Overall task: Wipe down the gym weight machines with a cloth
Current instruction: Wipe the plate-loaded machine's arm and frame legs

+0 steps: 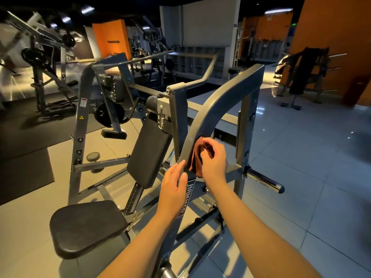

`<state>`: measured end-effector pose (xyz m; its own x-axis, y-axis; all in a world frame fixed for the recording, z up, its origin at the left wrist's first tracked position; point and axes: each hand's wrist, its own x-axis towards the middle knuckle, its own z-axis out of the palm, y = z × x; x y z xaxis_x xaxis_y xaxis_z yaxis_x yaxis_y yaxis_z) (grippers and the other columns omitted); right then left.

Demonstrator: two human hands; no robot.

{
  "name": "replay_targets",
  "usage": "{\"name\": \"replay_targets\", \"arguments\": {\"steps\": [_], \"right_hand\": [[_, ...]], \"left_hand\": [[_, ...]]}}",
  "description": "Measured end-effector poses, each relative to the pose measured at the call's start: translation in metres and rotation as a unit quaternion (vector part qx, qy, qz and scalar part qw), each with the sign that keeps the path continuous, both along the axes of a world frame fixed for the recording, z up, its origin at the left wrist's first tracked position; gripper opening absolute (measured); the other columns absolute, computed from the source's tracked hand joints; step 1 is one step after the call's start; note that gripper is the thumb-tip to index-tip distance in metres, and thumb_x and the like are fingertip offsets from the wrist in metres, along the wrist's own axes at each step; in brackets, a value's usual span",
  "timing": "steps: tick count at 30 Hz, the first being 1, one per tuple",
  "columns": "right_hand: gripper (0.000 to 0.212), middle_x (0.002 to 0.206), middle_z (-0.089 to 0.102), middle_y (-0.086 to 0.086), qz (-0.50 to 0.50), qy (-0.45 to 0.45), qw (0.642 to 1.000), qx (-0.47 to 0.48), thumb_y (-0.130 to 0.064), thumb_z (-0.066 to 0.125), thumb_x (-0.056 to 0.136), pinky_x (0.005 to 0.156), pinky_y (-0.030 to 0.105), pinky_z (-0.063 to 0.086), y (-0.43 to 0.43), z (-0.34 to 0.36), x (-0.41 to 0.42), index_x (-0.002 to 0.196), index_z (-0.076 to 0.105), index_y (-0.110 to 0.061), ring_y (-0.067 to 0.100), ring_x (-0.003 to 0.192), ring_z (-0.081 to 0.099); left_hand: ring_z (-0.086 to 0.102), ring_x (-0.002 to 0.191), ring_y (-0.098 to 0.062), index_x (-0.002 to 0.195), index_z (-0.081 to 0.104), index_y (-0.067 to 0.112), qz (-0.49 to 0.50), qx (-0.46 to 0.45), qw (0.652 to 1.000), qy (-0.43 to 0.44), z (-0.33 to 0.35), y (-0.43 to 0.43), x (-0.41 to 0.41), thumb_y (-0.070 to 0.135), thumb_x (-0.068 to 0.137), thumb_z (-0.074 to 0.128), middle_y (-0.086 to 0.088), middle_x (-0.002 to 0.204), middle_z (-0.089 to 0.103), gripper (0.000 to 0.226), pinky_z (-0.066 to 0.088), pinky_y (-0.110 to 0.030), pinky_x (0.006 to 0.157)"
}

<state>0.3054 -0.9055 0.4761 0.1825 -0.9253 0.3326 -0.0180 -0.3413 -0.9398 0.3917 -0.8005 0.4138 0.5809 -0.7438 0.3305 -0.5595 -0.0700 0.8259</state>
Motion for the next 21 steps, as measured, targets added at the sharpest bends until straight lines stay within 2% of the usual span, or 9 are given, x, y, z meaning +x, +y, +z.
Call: {"name": "replay_targets", "arguments": {"steps": [3, 5, 8, 13, 17, 19, 21], "right_hand": [[0.024, 0.121, 0.059, -0.012, 0.051, 0.029, 0.998, 0.026, -0.017, 0.059, 0.1, 0.1, 0.034, 0.052, 0.016, -0.036, -0.006, 0.116, 0.064, -0.034, 0.009, 0.113, 0.056], [0.027, 0.119, 0.059, -0.012, 0.099, 0.053, 0.992, 0.064, -0.016, 0.061, 0.099, 0.101, 0.038, 0.054, 0.022, -0.05, -0.011, 0.115, 0.062, -0.038, 0.009, 0.112, 0.057], [0.027, 0.118, 0.062, -0.01, 0.135, 0.061, 0.985, 0.09, -0.014, 0.063, 0.097, 0.097, 0.043, 0.057, 0.011, -0.042, -0.018, 0.115, 0.064, -0.035, 0.013, 0.11, 0.061], [0.027, 0.128, 0.058, -0.007, 0.038, -0.011, 0.996, 0.083, -0.016, 0.058, 0.1, 0.099, 0.038, 0.053, -0.008, -0.016, -0.014, 0.12, 0.061, -0.034, 0.014, 0.117, 0.055], [0.029, 0.124, 0.057, -0.011, 0.063, 0.005, 0.996, 0.067, -0.016, 0.058, 0.1, 0.098, 0.036, 0.051, 0.013, -0.03, -0.006, 0.11, 0.058, -0.043, 0.01, 0.115, 0.053], [0.027, 0.118, 0.059, -0.013, 0.102, 0.035, 0.992, 0.06, -0.017, 0.061, 0.098, 0.098, 0.036, 0.053, 0.023, -0.045, -0.011, 0.108, 0.06, -0.042, 0.009, 0.11, 0.056], [0.024, 0.115, 0.06, -0.013, 0.128, 0.063, 0.988, 0.057, -0.017, 0.063, 0.097, 0.097, 0.038, 0.056, 0.027, -0.055, -0.015, 0.109, 0.063, -0.038, 0.01, 0.108, 0.058]], "left_hand": [[0.033, 0.142, -0.006, 0.149, 0.04, 0.039, 0.005, 0.001, 1.0, 0.004, 0.002, 0.0, -0.004, 0.042, 0.107, 0.035, 0.01, 0.153, 0.039, 0.042, 0.034, -0.042, 0.119], [0.031, 0.143, -0.007, 0.15, 0.039, 0.039, 0.007, 0.01, 1.0, 0.0, 0.003, 0.0, -0.009, 0.044, 0.106, 0.033, 0.009, 0.156, 0.036, 0.044, 0.032, -0.039, 0.118], [0.027, 0.145, -0.004, 0.151, 0.037, 0.038, 0.003, 0.022, 1.0, -0.015, 0.001, 0.004, -0.01, 0.037, 0.109, 0.035, 0.01, 0.158, 0.032, 0.042, 0.026, -0.032, 0.118], [0.024, 0.14, 0.008, 0.152, 0.036, 0.033, 0.001, 0.043, 0.999, -0.021, -0.006, 0.012, -0.006, 0.034, 0.109, 0.038, 0.012, 0.159, 0.033, 0.044, 0.019, -0.015, 0.112], [0.028, 0.14, 0.004, 0.152, 0.036, 0.032, 0.01, 0.042, 0.999, -0.011, -0.012, 0.016, -0.01, 0.034, 0.108, 0.039, 0.013, 0.158, 0.034, 0.044, 0.024, -0.022, 0.115], [0.03, 0.139, 0.005, 0.152, 0.035, 0.033, 0.015, 0.028, 0.999, 0.005, -0.014, 0.016, -0.012, 0.033, 0.108, 0.039, 0.014, 0.157, 0.035, 0.044, 0.026, -0.021, 0.114], [0.033, 0.139, 0.003, 0.152, 0.035, 0.033, 0.023, 0.018, 0.999, 0.019, -0.018, 0.014, -0.012, 0.034, 0.108, 0.039, 0.014, 0.156, 0.037, 0.044, 0.029, -0.026, 0.117]]}}
